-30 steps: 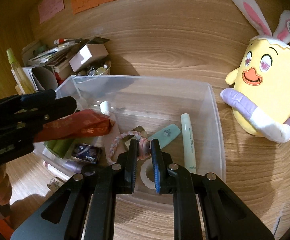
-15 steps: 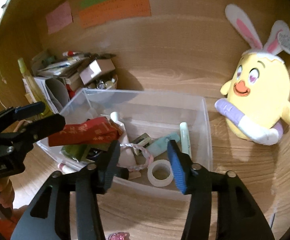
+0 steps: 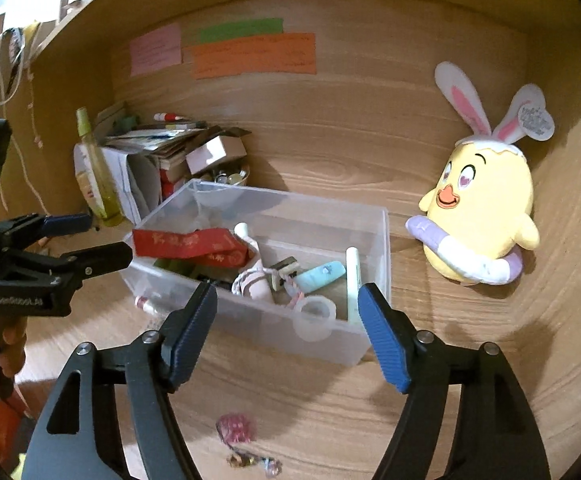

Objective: Organize objects
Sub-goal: 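Open left tool to drop the red packet while right tool drops the bracelet, then move left tool to the AB eraser while right tool moves to the pink charm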

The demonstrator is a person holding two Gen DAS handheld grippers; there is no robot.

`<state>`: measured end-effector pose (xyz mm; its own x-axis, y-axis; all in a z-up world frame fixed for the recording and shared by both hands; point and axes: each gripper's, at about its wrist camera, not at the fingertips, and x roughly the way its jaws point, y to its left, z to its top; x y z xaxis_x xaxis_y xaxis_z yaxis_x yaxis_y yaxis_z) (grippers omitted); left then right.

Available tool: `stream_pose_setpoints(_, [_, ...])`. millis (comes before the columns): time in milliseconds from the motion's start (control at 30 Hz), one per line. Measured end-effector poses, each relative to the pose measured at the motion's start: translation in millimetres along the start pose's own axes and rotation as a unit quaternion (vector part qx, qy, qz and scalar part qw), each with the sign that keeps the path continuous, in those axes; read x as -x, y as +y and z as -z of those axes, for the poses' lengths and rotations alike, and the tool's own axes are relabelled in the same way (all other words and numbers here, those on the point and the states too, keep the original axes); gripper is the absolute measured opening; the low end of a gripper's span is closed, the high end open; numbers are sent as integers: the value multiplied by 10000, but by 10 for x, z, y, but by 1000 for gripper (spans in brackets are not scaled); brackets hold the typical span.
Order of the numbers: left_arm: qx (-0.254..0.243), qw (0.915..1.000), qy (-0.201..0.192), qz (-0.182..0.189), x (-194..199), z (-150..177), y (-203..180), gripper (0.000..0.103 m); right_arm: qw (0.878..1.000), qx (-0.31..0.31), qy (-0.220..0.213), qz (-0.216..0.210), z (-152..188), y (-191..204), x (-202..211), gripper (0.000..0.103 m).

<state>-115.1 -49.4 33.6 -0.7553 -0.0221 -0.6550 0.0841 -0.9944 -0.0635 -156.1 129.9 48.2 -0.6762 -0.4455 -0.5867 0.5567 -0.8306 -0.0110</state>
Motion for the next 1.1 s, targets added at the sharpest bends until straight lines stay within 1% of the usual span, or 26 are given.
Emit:
stream_pose_setpoints(133, [-28, 9999, 155, -17, -24, 134, 7, 96, 10000, 81, 38, -11, 134, 35, 51, 70])
stream_pose_setpoints(267, [-47, 9994, 350, -10, -94, 255, 4, 96, 9998, 39, 183, -99, 274, 38, 31, 70])
stream_pose_setpoints(567, [-196, 9962, 849, -20, -356, 495, -100, 96, 9973, 135, 703, -143, 572, 31, -128, 70])
stream_pose_setpoints(700, [-252, 9937, 1093, 0, -503, 563, -156, 96, 9946, 305, 943, -303, 703, 87, -184, 70])
stream_pose_setpoints(867, [-339, 9922, 1201, -7, -592, 590, -211, 96, 9913, 576, 1113, -393, 796, 192, -219, 70])
stream_pose_setpoints(967, [-363, 9918, 1229, 36, -625, 592, -234, 96, 9886, 632, 1243, -560, 828, 244, -253, 69])
stream_pose_setpoints(1033, [-354, 9914, 1253, 92, -644, 600, -245, 96, 9878, 663, 1283, -591, 838, 271, -269, 61])
stream_pose_setpoints(1100, [-365, 9913, 1257, 120, -653, 606, -253, 93, 9862, 694, 1354, -655, 849, 294, -290, 46])
